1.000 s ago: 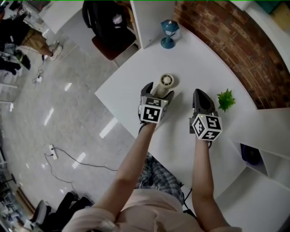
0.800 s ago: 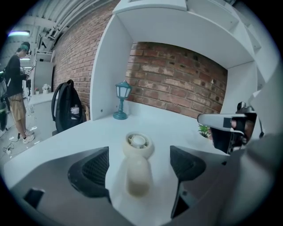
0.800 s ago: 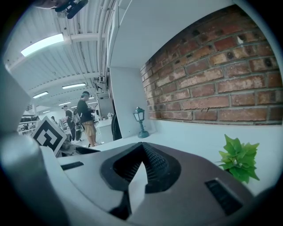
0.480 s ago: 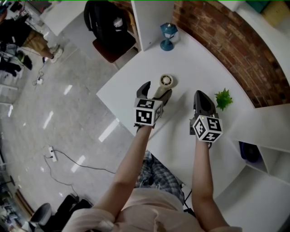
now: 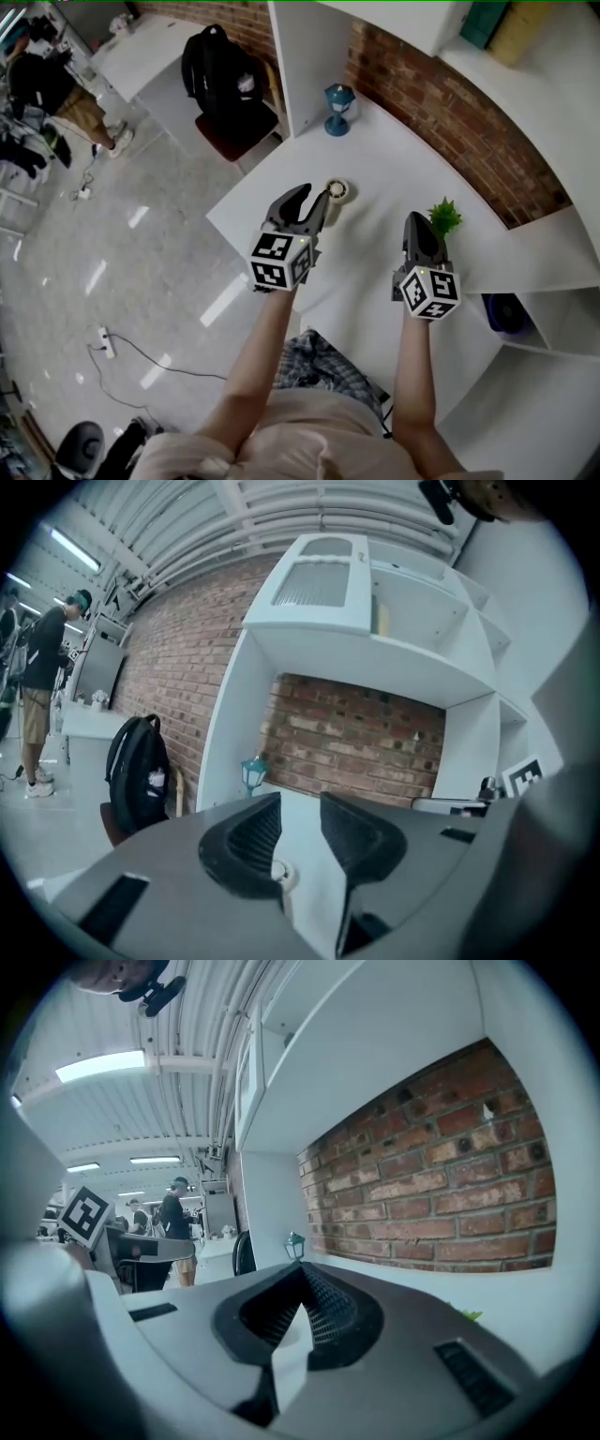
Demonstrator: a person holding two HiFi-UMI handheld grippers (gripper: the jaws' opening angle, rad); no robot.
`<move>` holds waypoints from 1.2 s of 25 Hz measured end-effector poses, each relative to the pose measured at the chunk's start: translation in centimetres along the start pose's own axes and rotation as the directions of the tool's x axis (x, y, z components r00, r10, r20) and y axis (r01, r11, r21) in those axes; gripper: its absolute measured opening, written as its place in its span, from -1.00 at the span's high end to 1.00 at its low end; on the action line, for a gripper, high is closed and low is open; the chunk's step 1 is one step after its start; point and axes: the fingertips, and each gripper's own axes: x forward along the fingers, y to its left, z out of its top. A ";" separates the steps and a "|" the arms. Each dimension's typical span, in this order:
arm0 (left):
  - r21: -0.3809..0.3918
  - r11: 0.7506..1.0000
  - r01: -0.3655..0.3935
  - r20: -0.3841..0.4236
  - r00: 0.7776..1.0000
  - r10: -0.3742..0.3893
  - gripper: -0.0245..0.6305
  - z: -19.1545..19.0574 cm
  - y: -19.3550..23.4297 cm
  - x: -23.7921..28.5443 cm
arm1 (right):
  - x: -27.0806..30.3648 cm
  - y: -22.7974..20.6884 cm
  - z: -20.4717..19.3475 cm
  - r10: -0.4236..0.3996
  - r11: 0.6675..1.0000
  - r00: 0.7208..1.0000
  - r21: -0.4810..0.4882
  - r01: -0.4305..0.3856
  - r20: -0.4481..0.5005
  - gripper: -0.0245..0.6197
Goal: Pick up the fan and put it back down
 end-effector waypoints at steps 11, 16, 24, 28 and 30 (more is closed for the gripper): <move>0.143 0.990 0.002 0.141 0.990 -0.022 0.84 5.1 -3.4 -6.4 | -7.7 1.5 6.0 0.002 0.998 0.991 -0.063 0.006 0.132 0.88; 0.160 0.987 0.019 0.148 0.988 -0.043 0.84 5.5 -4.3 -8.2 | -10.2 1.1 6.7 -0.032 0.997 0.987 -0.067 0.043 0.158 0.88; 0.149 0.988 0.027 0.148 0.988 -0.050 0.84 5.3 -4.5 -9.7 | -12.7 0.8 6.4 -0.066 0.996 0.982 -0.054 0.077 0.176 0.88; 0.148 0.989 0.025 0.144 0.988 -0.046 0.84 5.2 -4.3 -9.9 | -13.2 0.6 6.2 -0.078 0.994 0.981 -0.060 0.089 0.175 0.88; 0.146 0.989 0.024 0.145 0.988 -0.045 0.84 5.1 -4.3 -10.1 | -13.5 0.6 6.0 -0.079 0.994 0.981 -0.054 0.090 0.175 0.88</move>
